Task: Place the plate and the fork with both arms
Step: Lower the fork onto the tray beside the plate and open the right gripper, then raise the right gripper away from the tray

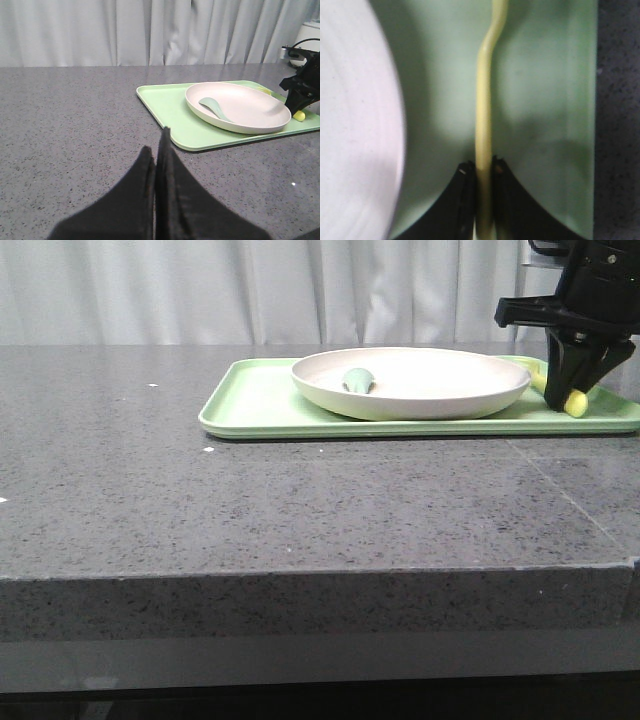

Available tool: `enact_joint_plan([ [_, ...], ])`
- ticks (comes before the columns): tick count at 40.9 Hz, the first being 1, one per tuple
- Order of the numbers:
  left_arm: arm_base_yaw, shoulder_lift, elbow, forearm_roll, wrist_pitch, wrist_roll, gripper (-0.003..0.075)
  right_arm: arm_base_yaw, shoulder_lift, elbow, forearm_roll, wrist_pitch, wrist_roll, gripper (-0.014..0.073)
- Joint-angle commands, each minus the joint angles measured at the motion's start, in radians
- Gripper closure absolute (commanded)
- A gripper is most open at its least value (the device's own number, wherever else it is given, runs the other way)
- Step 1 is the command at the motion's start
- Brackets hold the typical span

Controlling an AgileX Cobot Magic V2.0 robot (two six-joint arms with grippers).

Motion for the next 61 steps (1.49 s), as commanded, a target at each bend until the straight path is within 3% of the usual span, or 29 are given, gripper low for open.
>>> enact_joint_plan([
  [1, -0.007, 0.011, -0.027, 0.002, -0.075, 0.002, 0.0738, -0.004, -0.054, -0.023, 0.000, -0.010, -0.011, 0.0575],
  [8, -0.007, 0.011, -0.027, 0.002, -0.075, 0.002, 0.0738, -0.004, -0.054, -0.023, 0.000, -0.009, -0.011, 0.0475],
  [19, -0.007, 0.011, -0.027, 0.002, -0.075, 0.002, 0.0738, -0.004, -0.054, -0.023, -0.004, -0.007, -0.011, 0.0458],
  [30, -0.007, 0.011, -0.027, 0.002, -0.075, 0.002, 0.0738, -0.004, -0.054, -0.023, -0.007, -0.005, -0.011, 0.0320],
  [61, -0.007, 0.011, -0.027, 0.002, -0.075, 0.002, 0.0738, -0.017, -0.145, -0.104, -0.022, 0.095, -0.010, 0.0329],
])
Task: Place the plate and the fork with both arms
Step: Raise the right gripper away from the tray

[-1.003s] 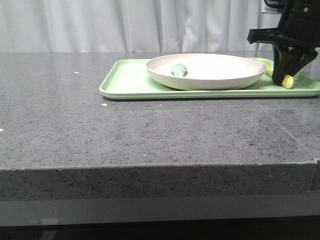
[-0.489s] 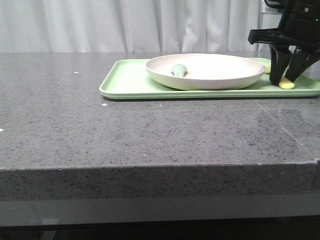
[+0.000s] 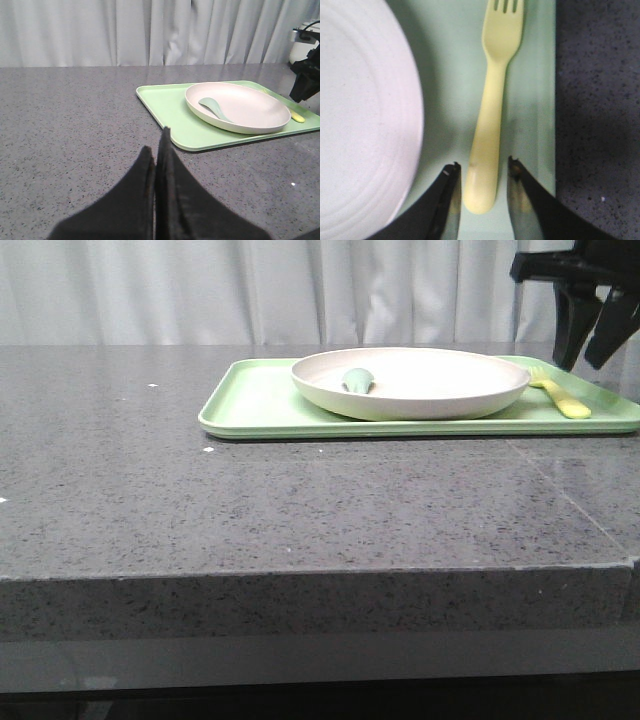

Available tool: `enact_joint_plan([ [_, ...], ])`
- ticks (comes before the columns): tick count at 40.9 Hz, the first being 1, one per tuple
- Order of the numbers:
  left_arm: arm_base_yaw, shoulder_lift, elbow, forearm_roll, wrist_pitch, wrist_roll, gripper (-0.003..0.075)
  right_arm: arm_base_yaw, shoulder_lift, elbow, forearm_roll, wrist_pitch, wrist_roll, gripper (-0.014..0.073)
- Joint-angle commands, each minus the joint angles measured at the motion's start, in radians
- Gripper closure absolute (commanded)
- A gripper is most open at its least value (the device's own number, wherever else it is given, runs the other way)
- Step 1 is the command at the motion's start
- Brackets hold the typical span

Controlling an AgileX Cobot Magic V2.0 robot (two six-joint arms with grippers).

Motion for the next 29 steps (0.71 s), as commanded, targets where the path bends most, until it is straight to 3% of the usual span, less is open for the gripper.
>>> enact_joint_plan([
  [1, -0.007, 0.011, -0.027, 0.002, -0.075, 0.002, 0.0738, -0.005, -0.080, -0.040, -0.008, 0.007, -0.010, 0.0337],
  [22, -0.007, 0.011, -0.027, 0.002, -0.075, 0.002, 0.0738, -0.005, -0.189, -0.040, -0.008, 0.015, -0.011, 0.0711],
  [29, -0.007, 0.011, -0.027, 0.002, -0.075, 0.002, 0.0738, -0.005, -0.288, -0.031, -0.008, 0.042, -0.011, 0.0707],
])
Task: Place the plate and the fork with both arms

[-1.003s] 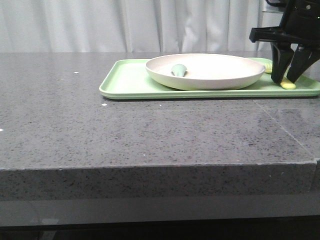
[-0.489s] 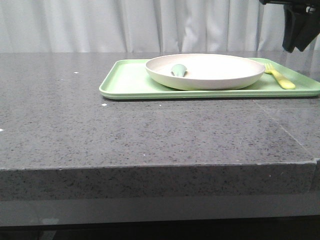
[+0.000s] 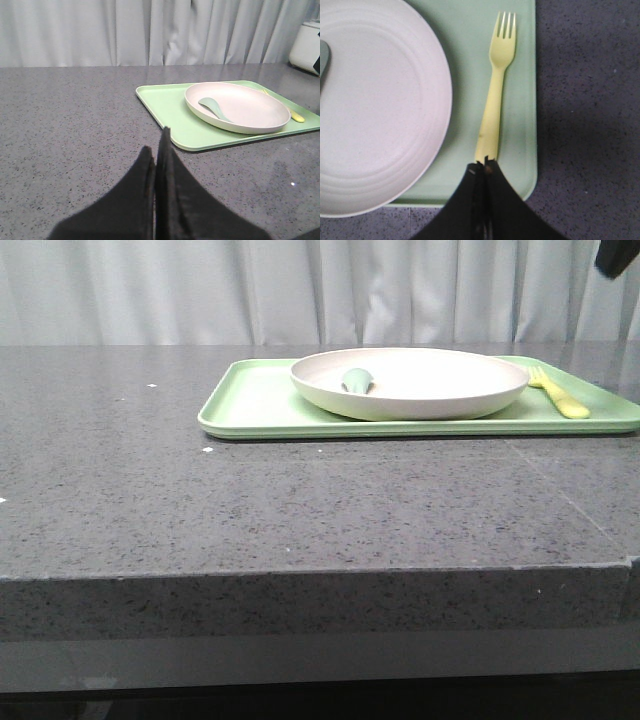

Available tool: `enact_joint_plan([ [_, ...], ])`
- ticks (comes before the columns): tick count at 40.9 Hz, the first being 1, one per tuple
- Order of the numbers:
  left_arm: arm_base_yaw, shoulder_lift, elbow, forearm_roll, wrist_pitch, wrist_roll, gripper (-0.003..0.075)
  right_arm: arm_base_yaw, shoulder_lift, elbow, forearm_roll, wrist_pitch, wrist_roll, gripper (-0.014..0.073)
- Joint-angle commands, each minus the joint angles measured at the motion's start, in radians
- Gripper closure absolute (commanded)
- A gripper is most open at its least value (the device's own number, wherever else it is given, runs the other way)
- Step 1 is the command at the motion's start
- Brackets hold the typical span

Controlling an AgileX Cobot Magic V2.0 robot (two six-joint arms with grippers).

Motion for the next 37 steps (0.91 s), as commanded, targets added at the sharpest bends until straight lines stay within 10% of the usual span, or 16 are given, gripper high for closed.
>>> enact_joint_plan([
  [1, -0.007, 0.011, -0.027, 0.002, -0.075, 0.002, 0.0738, -0.005, -0.116, -0.017, -0.007, -0.016, -0.011, 0.0707],
  [37, -0.007, 0.011, -0.027, 0.002, -0.075, 0.002, 0.0738, -0.003, -1.213, 1.119, -0.008, -0.689, -0.098, 0.0707],
])
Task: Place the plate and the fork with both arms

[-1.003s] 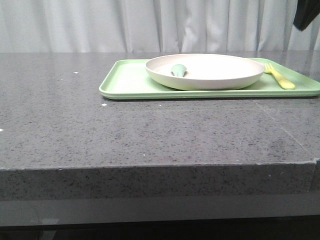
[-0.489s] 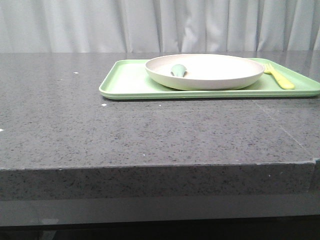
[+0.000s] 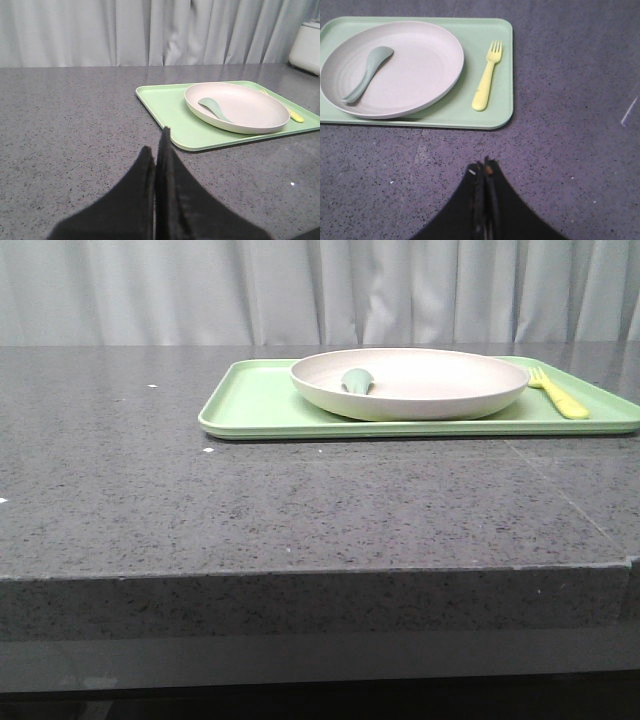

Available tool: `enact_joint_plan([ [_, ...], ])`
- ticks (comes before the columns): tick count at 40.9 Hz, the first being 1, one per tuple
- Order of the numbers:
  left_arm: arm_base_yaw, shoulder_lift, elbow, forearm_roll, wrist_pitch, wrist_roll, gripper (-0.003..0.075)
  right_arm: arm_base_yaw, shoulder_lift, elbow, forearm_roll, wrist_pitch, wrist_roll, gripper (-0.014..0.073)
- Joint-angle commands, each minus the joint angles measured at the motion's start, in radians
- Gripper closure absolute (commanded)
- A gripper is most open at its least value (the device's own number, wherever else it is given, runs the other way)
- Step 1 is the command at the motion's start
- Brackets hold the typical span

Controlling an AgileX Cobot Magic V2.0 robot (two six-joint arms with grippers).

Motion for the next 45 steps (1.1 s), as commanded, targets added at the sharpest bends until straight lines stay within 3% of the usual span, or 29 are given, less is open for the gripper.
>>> enact_joint_plan([
  [1, -0.007, 0.011, -0.027, 0.002, -0.075, 0.002, 0.0738, -0.003, -0.114, 0.081, -0.008, -0.161, -0.012, 0.0707],
  [14, -0.007, 0.011, -0.027, 0.002, -0.075, 0.002, 0.0738, -0.003, -0.373, 0.244, -0.008, -0.206, -0.012, 0.0707],
  [45, -0.007, 0.011, -0.027, 0.002, -0.075, 0.002, 0.0738, -0.003, -0.377, 0.252, -0.008, -0.201, -0.012, 0.0707],
])
